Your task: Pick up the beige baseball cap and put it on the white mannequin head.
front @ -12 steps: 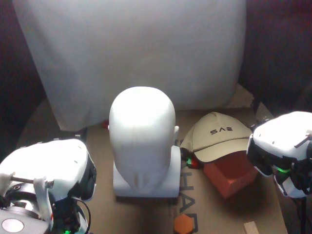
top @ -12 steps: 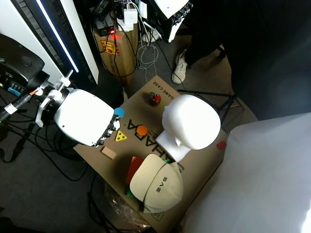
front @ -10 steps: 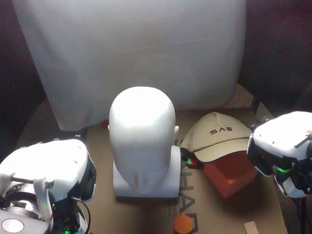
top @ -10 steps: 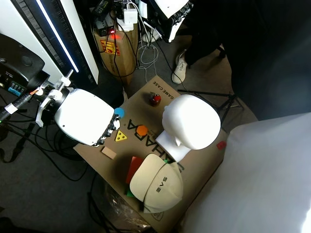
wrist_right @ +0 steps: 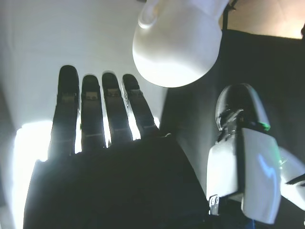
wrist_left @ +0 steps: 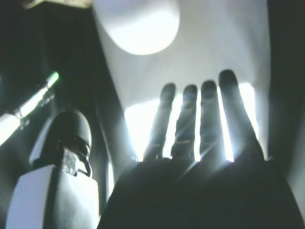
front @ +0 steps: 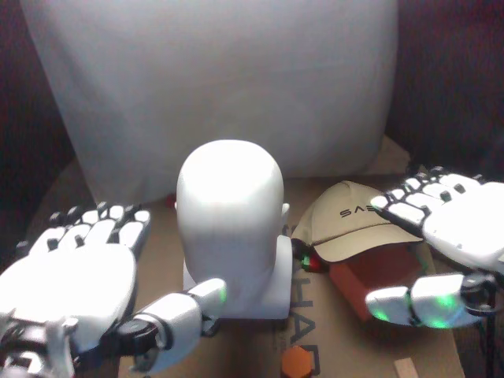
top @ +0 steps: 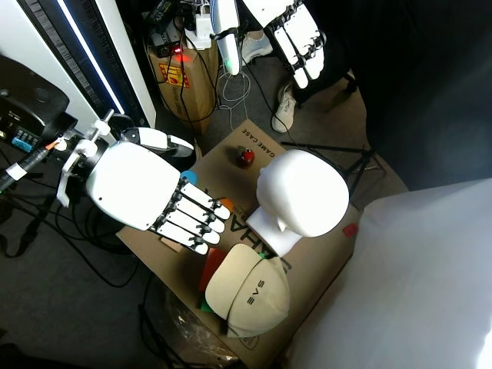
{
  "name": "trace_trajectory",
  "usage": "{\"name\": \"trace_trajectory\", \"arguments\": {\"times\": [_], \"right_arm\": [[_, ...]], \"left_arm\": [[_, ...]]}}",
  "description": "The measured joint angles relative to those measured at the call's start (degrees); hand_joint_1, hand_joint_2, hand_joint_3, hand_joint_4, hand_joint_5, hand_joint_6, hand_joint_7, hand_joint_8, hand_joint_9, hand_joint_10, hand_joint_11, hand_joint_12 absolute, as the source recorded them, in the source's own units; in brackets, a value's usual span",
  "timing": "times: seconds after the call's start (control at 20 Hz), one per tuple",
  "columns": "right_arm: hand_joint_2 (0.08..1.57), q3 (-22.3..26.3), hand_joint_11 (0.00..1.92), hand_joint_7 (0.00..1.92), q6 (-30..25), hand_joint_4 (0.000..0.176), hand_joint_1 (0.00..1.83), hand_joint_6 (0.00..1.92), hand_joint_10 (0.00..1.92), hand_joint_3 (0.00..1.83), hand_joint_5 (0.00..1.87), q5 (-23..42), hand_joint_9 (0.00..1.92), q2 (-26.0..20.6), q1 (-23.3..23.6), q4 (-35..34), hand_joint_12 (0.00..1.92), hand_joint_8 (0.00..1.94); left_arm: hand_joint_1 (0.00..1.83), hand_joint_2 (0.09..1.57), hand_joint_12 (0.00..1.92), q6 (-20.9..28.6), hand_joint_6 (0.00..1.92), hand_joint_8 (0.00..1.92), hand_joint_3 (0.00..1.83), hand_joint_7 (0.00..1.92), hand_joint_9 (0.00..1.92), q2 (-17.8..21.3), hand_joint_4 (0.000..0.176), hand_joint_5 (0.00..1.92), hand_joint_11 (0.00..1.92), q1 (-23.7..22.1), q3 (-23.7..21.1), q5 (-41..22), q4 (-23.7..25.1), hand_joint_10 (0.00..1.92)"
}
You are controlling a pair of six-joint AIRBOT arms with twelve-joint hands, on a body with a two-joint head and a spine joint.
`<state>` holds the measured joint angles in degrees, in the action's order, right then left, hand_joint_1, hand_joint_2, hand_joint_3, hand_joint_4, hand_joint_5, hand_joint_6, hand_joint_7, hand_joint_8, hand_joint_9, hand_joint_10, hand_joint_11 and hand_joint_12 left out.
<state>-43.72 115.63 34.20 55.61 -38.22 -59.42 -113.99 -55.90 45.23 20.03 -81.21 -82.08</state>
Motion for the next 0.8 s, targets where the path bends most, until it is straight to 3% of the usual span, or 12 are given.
{"name": "trace_trajectory", "arguments": {"times": [0.1, 0.35, 0.45, 0.55, 0.8], "right_arm": [[0.98, -1.0, 0.0, 0.06, -10.2, 0.0, 0.0, 0.0, 0.0, 0.02, 0.02, -1.0, 0.03, -2.0, -2.1, 13.2, 0.4, 0.0], [0.98, -6.2, 0.0, 0.07, -16.6, 0.0, 0.0, 0.0, 0.0, 0.01, 0.03, -1.3, 0.05, -2.1, -4.4, 25.9, 0.42, 0.0], [0.95, -8.9, 0.0, 0.09, -16.9, 0.0, 0.02, 0.0, 0.01, 0.0, 0.04, -0.1, 0.06, -0.6, -6.2, 26.6, 0.46, 0.01], [0.9, -10.7, 0.0, 0.13, -17.3, 0.0, 0.22, 0.01, 0.01, 0.0, 0.09, 0.2, 0.09, 0.9, -7.7, 28.3, 0.52, 0.01], [1.02, -16.0, 0.0, 0.15, -17.8, 0.0, 0.68, 0.0, 0.01, 0.02, 0.11, 2.8, 0.12, 5.8, -8.0, 28.3, 0.6, 0.0]], "left_arm": [[0.0, 1.1, 0.42, 3.9, 0.0, 0.0, 0.0, 0.01, 0.02, -0.7, 0.0, 0.06, 0.0, 3.4, 0.2, -3.6, 2.5, 0.0], [0.0, 1.09, 0.3, 7.7, 0.0, 0.0, 0.0, 0.0, 0.0, -6.4, 0.0, 0.04, 0.0, 8.9, 3.8, -9.5, 10.6, 0.0], [0.0, 1.1, 0.44, 8.1, 0.0, 0.0, 0.0, 0.0, 0.02, -9.3, 0.0, 0.04, 0.0, 10.6, 4.9, -11.1, 13.9, 0.0], [0.0, 1.11, 0.45, 8.2, 0.0, 0.0, 0.0, 0.0, 0.02, -11.8, 0.0, 0.04, 0.0, 12.3, 6.1, -13.0, 17.1, 0.0], [0.0, 1.11, 0.45, 7.3, 0.0, 0.0, 0.0, 0.0, 0.02, -13.6, 0.0, 0.04, 0.0, 16.5, 8.7, -14.4, 19.4, 0.0]]}}
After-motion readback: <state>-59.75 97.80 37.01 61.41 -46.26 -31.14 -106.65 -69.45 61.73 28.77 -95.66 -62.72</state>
